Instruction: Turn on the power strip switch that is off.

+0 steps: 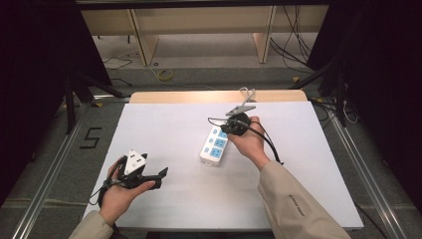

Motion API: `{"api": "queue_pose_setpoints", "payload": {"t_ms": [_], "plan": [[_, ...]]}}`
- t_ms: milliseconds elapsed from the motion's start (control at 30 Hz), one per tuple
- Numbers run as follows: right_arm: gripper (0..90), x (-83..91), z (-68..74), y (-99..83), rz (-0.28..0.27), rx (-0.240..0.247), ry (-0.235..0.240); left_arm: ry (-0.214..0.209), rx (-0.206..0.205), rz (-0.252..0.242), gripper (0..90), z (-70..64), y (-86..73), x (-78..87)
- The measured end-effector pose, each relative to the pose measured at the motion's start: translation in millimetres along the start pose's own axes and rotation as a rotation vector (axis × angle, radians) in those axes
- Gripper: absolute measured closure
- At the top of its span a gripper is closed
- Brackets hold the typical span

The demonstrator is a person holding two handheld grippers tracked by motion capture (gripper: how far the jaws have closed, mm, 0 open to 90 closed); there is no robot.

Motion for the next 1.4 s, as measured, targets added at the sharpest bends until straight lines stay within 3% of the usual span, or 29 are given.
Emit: {"api": "queue_pose_setpoints", "payload": {"t_ms": [700,1400], "plan": [[90.0,-11.1,-10.1,3.0,0.021,-0.017,-0.021,-0.002,0.007,0.007,14.9,-0.1,-0.6,0.0],[90.0,-25.2,-6.4,18.2,0.052,-0.007,-0.027,-0.009,0.008,0.012,14.8,-1.4,-1.0,0.5]]}}
Point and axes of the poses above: each handheld gripper's, and its own axes: x roughly backward along the jaws, y roughly out of its top, z roughly to its left, the point moved 4 cm from there along -x, roughly forward along the jaws, and after that the axes turned 6 degrees about -z, right-handed, at the moved point
